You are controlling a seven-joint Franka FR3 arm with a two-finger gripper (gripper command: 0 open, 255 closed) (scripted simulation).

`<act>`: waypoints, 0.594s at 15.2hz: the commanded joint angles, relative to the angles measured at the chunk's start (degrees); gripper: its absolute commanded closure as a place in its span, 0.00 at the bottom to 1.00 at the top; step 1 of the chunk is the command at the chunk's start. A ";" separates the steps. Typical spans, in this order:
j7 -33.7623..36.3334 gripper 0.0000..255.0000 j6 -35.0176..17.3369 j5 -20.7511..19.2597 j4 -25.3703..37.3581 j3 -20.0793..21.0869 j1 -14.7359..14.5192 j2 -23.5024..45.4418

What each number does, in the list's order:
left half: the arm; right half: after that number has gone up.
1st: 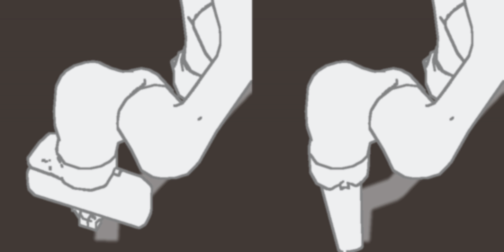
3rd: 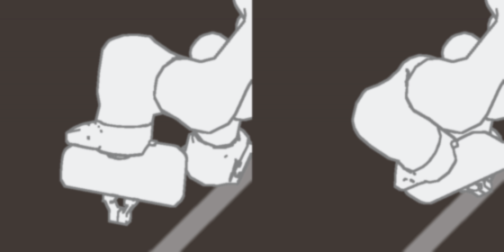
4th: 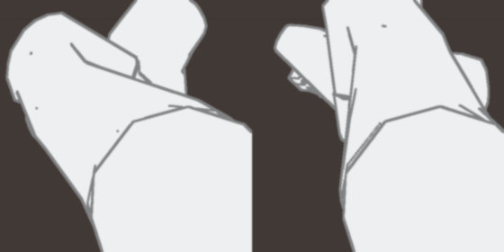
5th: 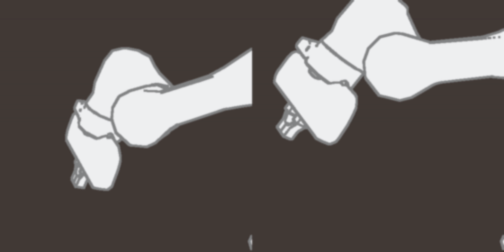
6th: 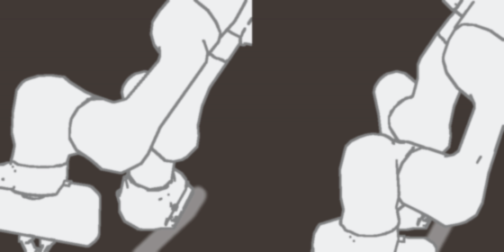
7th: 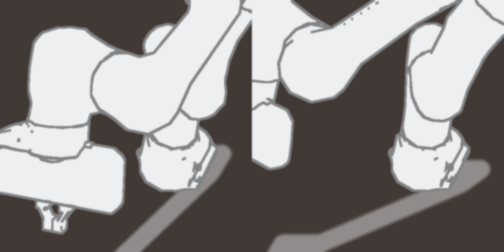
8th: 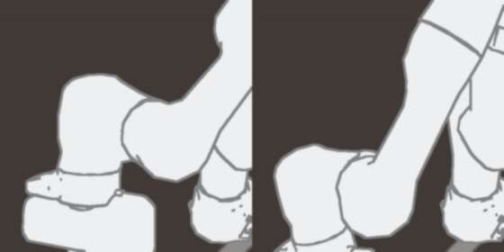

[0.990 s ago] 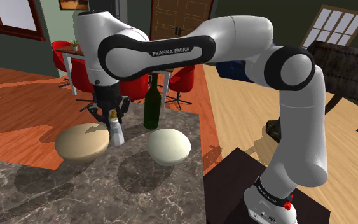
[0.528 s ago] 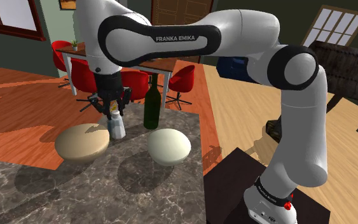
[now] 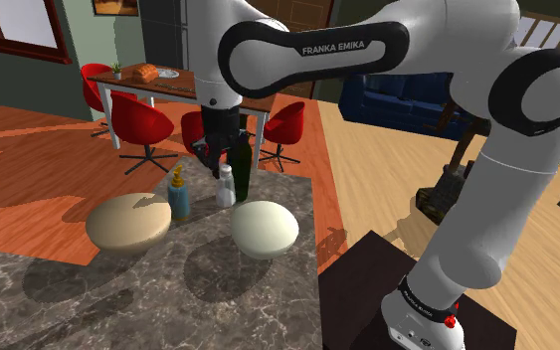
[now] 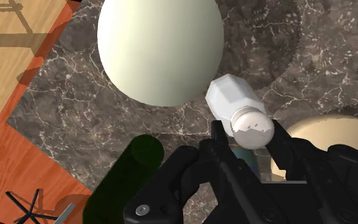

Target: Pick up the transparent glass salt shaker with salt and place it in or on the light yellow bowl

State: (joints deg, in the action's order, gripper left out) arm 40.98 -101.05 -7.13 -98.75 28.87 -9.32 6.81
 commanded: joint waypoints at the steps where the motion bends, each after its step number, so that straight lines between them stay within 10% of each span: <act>1: -2.64 1.00 -0.72 2.44 -5.06 -0.61 1.64 -5.19; 9: -13.02 1.00 -1.56 8.26 -19.56 -5.86 4.64 -20.79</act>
State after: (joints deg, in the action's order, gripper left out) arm 28.77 -101.93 0.59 -116.20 23.47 -4.73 -12.42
